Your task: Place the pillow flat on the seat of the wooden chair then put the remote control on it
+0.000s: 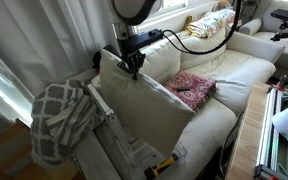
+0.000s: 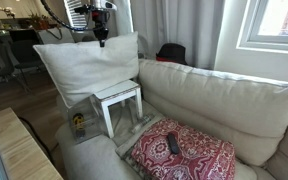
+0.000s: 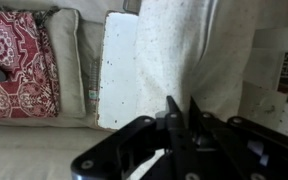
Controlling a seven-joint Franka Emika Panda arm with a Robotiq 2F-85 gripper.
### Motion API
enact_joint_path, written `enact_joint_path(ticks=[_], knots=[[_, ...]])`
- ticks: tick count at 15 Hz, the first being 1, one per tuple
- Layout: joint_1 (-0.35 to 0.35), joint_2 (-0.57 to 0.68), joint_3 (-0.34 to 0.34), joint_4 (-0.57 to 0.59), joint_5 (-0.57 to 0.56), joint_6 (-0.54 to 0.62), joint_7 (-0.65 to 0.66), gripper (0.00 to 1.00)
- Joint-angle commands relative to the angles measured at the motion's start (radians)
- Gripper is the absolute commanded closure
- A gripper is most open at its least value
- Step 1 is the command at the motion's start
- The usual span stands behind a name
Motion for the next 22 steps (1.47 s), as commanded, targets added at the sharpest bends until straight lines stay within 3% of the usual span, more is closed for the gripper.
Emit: enact_joint_path(ticks=[1,8,16,17,18,22], knots=[[-0.026,0.000,-0.011,-0.113,-0.019,0.077,-0.022,0.97],[-0.049,0.061,-0.035,-0.156,-0.016,0.113,-0.005,0.97],[-0.066,0.140,-0.007,-0.148,0.021,0.234,-0.080,0.97],[-0.062,0.143,-0.014,-0.141,0.014,0.222,-0.070,0.64],[-0.064,0.141,-0.015,-0.142,0.015,0.217,-0.072,0.64],[-0.065,0.098,-0.030,-0.174,-0.001,0.197,-0.063,0.34]])
